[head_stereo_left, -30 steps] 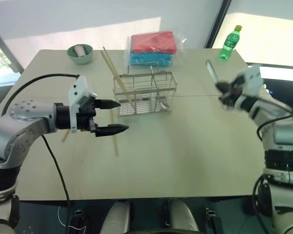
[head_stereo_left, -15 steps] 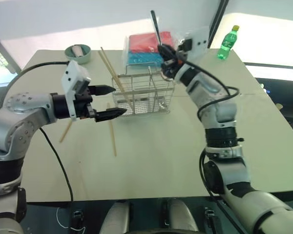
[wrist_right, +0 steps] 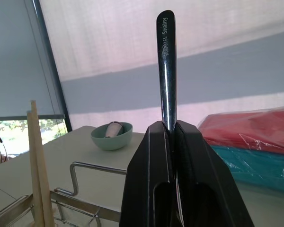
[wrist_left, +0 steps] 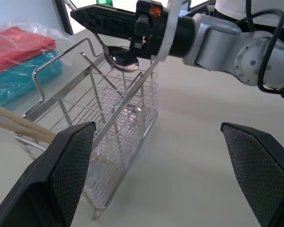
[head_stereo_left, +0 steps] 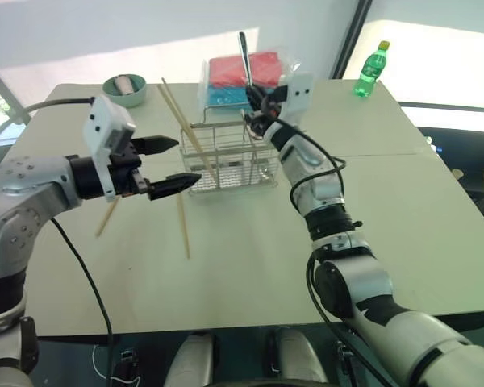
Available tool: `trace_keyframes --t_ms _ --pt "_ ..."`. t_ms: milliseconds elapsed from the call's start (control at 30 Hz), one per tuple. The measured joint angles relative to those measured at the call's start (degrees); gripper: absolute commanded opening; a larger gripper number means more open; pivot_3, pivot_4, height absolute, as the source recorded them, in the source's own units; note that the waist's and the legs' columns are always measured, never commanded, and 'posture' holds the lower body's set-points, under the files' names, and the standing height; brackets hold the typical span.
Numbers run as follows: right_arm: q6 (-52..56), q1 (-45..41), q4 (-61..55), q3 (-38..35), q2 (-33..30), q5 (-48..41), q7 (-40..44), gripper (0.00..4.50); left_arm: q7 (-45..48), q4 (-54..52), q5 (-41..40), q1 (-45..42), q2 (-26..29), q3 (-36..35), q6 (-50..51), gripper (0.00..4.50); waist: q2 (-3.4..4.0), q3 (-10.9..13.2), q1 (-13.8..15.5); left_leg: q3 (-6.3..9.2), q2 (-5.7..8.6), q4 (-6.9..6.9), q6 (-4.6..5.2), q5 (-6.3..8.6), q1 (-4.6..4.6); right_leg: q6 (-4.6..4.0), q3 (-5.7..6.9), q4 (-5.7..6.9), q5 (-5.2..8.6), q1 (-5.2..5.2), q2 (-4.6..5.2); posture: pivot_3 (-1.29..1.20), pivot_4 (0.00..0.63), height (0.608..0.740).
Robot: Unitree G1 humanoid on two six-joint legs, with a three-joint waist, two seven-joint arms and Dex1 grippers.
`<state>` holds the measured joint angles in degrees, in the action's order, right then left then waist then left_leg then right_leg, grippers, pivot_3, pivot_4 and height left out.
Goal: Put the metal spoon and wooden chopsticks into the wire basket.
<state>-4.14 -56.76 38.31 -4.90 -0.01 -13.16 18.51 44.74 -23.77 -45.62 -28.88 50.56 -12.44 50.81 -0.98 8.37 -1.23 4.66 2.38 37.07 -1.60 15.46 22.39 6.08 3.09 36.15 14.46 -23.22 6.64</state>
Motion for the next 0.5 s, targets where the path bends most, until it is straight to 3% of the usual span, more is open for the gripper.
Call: trace_keyframes --t_ms 100,233,267,500 --pt "-3.42 0.00 1.67 -0.12 0.15 0.57 -0.09 2.12 -0.50 0.00 -0.12 -0.04 0.00 -0.14 0.07 4.50 0.00 0.00 -0.04 0.00 0.00 0.00 0.00 0.00 0.00 0.00 -0.01 0.00 0.00 0.00 0.00 0.00 0.150 0.667" --pt "-5.62 0.00 2.41 -0.89 0.24 0.70 -1.21 4.22 -1.03 0.11 -0.14 -0.26 0.01 -0.21 0.08 4.50 0.00 0.00 -0.05 0.00 0.00 0.00 -0.01 -0.01 0.00 0.00 -0.01 0.01 0.00 -0.01 0.00 0.00 0.150 0.667" --pt "-6.02 0.00 2.41 -1.08 0.20 0.82 -1.70 4.41 -1.08 0.19 -0.14 -0.43 0.01 -0.21 0.07 4.50 0.00 0.00 -0.05 0.00 0.00 0.00 -0.02 -0.01 0.00 0.00 -0.01 0.01 0.00 0.00 0.00 0.00 0.150 0.667" --pt "-4.39 0.86 -0.39 -1.28 -2.14 0.98 -2.38 4.41 -1.70 1.36 0.03 -1.66 -0.26 -0.16 -0.11 4.50 -0.01 0.00 0.06 0.00 0.00 0.00 -0.02 -0.01 0.00 0.00 -0.01 0.01 0.00 0.01 0.00 0.00 0.150 0.667"
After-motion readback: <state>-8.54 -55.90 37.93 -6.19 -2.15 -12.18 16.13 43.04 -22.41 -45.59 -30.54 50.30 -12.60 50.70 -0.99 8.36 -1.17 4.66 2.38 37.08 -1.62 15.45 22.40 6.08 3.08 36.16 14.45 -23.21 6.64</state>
